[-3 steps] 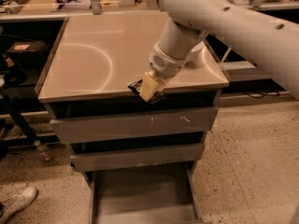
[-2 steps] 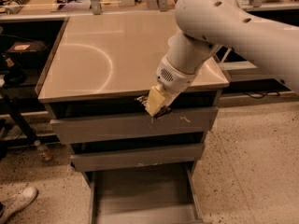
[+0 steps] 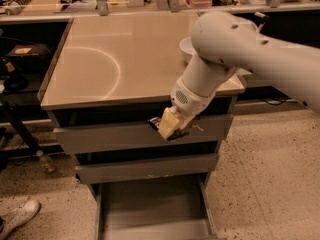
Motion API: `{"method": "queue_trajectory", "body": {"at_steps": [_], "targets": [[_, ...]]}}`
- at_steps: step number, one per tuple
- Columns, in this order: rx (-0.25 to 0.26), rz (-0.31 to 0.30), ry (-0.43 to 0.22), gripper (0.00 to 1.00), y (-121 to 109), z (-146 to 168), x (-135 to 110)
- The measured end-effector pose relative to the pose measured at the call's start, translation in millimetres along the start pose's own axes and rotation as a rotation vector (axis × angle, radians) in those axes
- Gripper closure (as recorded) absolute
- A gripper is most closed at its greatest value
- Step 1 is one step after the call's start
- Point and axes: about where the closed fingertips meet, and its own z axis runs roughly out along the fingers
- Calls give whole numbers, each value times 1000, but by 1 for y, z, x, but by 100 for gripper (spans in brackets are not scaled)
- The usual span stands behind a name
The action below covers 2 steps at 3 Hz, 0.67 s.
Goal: Place rxbar chocolate into bottom drawer
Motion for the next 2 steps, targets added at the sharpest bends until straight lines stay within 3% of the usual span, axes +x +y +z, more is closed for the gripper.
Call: {"method": "queue_trajectory", "body": {"at_steps": [2], "targets": [[-112, 185, 92, 100, -23, 106, 71]]}}
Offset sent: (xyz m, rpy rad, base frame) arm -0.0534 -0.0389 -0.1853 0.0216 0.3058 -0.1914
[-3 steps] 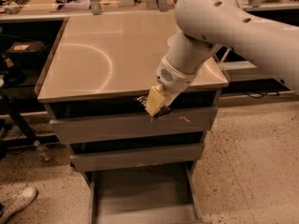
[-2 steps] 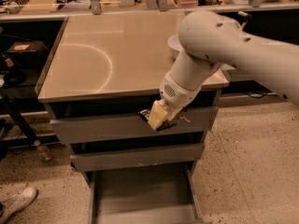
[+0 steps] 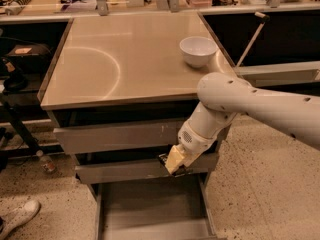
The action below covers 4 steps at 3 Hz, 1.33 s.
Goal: Place rxbar chocolate into bottom drawer
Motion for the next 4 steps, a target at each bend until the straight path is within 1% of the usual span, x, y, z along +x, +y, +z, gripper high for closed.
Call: {"method": "queue_trajectory", "body": {"at_steps": [1, 2, 3, 4], "targets": [[0, 0, 0, 100, 0, 0, 0], [-64, 92, 36, 100, -13, 50, 13], [-150, 218, 70, 100, -37, 121, 27], [-150, 218, 70, 100, -37, 121, 27]]}}
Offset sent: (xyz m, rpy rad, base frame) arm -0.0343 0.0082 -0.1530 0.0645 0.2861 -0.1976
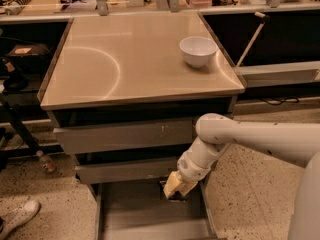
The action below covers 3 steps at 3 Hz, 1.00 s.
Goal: Place rxbar chocolate into bottom drawer
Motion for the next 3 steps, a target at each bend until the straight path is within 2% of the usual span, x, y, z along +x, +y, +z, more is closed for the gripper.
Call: {"method": "queue_trajectory", "body": {"at_steps": [1, 3], "targets": [[-36, 37, 13, 100, -10, 23, 0], [-235, 211, -9, 100, -61, 125, -15]]}}
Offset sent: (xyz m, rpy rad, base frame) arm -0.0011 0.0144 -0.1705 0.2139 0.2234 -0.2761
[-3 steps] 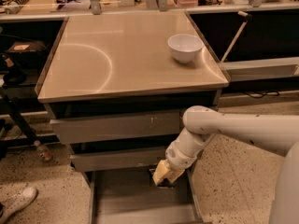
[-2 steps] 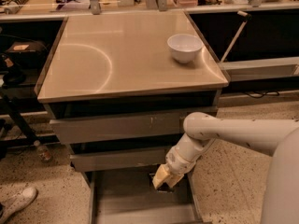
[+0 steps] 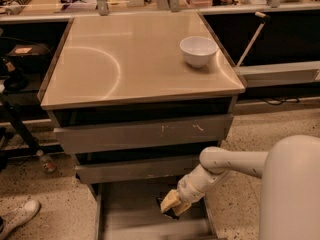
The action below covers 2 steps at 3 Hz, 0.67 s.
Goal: Place rxbar chocolate into bottom drawer
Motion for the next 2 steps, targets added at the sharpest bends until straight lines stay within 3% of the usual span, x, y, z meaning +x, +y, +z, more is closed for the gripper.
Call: {"method": "queue_trajectory", "body": {"at_steps": [1, 2], "targets": [[0, 0, 0, 100, 0, 0, 0], [-51, 48, 10, 100, -18, 33, -3]]}}
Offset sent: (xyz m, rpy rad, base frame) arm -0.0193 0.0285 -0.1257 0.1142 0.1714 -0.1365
